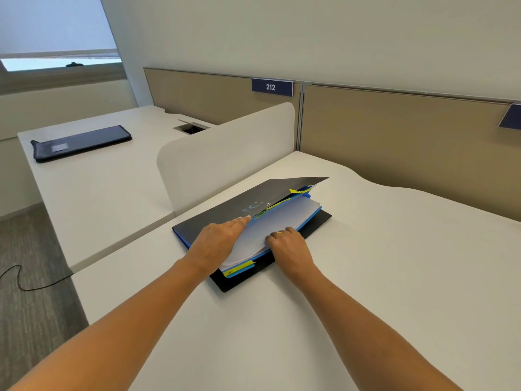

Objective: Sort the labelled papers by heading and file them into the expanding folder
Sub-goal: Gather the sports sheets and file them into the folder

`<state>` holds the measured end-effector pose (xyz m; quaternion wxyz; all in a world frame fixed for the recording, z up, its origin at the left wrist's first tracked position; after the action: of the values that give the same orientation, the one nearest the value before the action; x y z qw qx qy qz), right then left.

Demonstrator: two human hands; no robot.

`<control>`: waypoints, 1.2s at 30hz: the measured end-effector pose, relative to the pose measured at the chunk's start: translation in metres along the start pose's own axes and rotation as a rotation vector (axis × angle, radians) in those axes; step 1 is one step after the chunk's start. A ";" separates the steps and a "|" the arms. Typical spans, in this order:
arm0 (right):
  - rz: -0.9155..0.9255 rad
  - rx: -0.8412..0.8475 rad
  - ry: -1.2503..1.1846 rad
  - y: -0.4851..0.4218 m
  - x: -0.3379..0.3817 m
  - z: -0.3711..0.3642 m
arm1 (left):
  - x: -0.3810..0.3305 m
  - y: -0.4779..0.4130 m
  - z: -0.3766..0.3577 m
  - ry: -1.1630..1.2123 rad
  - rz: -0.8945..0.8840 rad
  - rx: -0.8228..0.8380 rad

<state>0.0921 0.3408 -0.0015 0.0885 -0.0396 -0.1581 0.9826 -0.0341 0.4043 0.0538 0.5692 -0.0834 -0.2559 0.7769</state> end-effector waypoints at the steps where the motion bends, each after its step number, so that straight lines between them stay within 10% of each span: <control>1: -0.003 -0.005 0.034 0.004 -0.003 0.000 | 0.001 0.000 0.000 -0.010 0.000 -0.001; 20: 0.194 0.164 0.168 -0.007 0.008 0.002 | 0.011 0.001 0.010 -0.015 0.007 0.009; 36: 0.021 0.145 0.116 0.028 0.004 -0.011 | -0.015 0.024 -0.017 -0.037 0.052 0.171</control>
<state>0.0853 0.3189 -0.0209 0.0897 -0.0915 -0.0810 0.9885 -0.0416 0.3903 0.0248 0.5491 -0.0267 -0.1967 0.8118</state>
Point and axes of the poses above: each hand's wrist, its own y-axis away from the middle knuckle, its own z-axis out of the back of the hand, x = y × z, the point moved 4 cm from there along -y, towards the middle knuckle, and after that the axes turned 1 degree about -y, right-handed, at the moved point
